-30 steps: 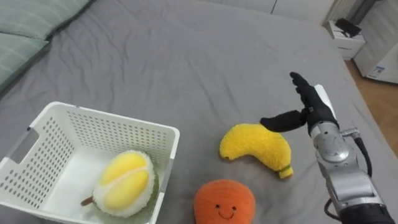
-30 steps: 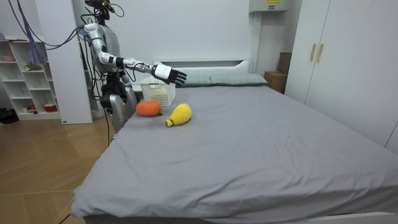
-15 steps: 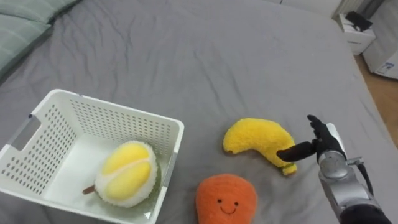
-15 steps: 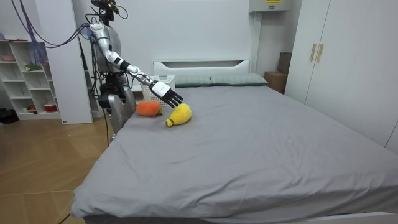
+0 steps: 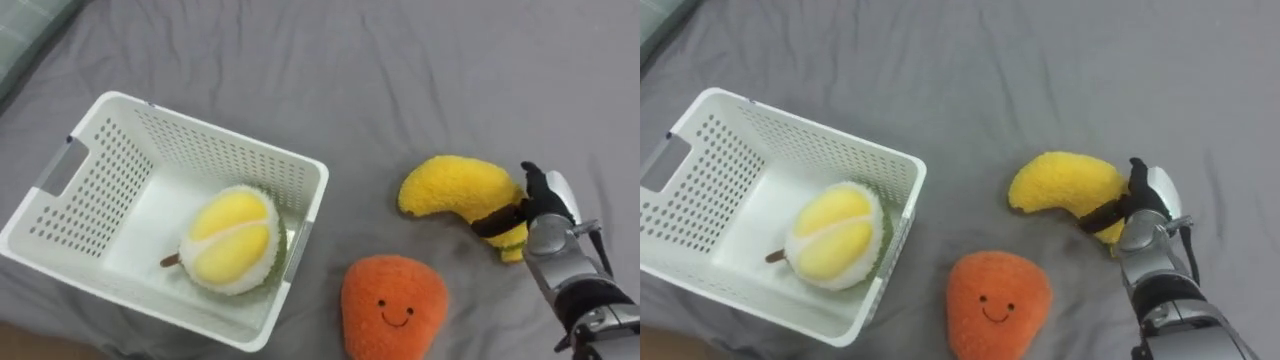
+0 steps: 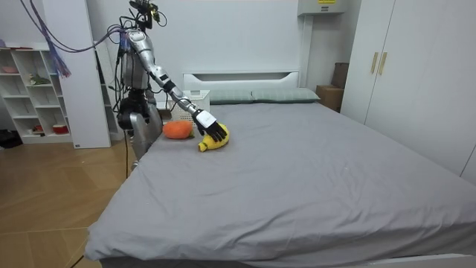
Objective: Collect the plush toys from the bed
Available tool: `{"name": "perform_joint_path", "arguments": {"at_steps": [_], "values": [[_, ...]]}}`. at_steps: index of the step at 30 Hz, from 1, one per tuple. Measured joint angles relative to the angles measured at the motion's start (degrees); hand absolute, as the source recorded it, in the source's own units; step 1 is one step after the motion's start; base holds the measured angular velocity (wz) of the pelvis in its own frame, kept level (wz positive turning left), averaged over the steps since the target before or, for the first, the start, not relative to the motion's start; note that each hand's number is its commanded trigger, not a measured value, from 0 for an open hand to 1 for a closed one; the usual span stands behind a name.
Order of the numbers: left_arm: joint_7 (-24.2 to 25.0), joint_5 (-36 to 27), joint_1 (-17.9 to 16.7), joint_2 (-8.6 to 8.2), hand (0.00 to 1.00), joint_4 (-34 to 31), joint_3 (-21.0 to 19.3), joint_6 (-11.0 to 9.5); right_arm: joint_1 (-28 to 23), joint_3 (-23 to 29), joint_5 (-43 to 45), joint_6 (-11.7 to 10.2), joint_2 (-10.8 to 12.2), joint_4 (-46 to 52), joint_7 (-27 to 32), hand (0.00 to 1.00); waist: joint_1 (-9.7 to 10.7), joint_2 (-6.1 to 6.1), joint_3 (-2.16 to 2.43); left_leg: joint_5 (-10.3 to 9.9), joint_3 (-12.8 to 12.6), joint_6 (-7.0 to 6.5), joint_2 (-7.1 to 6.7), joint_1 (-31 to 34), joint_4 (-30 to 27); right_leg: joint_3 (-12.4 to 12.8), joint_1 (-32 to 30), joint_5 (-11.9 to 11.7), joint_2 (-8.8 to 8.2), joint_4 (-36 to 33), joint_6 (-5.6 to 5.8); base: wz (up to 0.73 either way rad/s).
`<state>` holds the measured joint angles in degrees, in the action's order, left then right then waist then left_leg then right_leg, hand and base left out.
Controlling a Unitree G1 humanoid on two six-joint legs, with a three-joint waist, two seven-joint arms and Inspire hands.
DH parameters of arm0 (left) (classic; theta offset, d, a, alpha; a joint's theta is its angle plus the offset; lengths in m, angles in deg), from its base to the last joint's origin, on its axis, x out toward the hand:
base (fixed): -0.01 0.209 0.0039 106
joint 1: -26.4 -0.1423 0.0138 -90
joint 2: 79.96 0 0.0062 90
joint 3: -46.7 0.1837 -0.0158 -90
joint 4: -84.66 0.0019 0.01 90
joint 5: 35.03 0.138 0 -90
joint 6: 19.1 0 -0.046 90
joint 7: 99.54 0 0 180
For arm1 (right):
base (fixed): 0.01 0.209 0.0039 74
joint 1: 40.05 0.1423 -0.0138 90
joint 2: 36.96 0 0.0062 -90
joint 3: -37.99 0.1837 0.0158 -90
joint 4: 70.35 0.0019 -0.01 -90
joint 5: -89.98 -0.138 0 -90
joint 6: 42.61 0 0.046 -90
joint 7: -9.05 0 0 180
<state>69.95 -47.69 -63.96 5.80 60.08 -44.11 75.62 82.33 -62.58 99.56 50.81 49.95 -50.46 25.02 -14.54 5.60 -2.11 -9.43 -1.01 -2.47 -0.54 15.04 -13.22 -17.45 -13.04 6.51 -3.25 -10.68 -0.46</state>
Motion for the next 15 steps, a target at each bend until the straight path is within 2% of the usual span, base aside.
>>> {"name": "perform_joint_path", "arguments": {"at_steps": [5,7,8,10,15], "values": [[0.16,-2.60,-0.02,0.01,0.00,0.02,0.50,-0.07,0.49,-1.23,0.08,-0.38,-1.27,-1.43,1.04,0.00,-0.63,-0.12,-0.08,0.03,0.20,-0.02,-0.10,1.57,-0.07,-0.01,-1.53,0.00,-0.19,0.06,0.00,0.00],[1.08,-3.04,0.81,-0.07,0.00,1.04,0.50,-0.37,2.21,-1.16,0.44,-0.64,-1.73,-2.50,2.10,0.28,-0.68,-0.73,-0.57,0.03,0.20,-0.02,-0.12,1.72,-0.06,-0.07,-1.70,0.00,-0.24,0.04,0.00,0.00],[1.19,-3.04,0.99,-0.06,0.00,1.07,0.50,-0.45,2.67,-1.09,0.78,-0.92,-1.83,-2.81,2.28,0.58,-0.68,-0.82,-0.62,0.03,0.18,-0.02,-0.12,1.92,-0.06,-0.09,-1.89,0.00,-0.25,0.03,0.00,0.00],[1.19,-3.03,1.22,-0.03,0.00,1.05,0.62,-1.37,3.49,-1.12,2.04,-1.42,-2.39,-3.32,2.84,1.00,-0.92,-0.92,-0.69,0.10,0.15,0.01,-0.12,2.80,-0.08,-0.12,-2.79,0.00,-0.25,-0.01,0.00,0.00],[1.23,-2.98,2.05,-0.11,0.00,1.34,2.33,-1.22,3.55,-1.63,2.04,-1.55,-3.15,-3.98,3.42,1.00,-1.68,-0.97,-0.72,0.16,0.14,0.02,-0.13,3.92,-0.18,-0.01,-3.80,0.00,-0.26,0.00,0.00,0.00]]}}
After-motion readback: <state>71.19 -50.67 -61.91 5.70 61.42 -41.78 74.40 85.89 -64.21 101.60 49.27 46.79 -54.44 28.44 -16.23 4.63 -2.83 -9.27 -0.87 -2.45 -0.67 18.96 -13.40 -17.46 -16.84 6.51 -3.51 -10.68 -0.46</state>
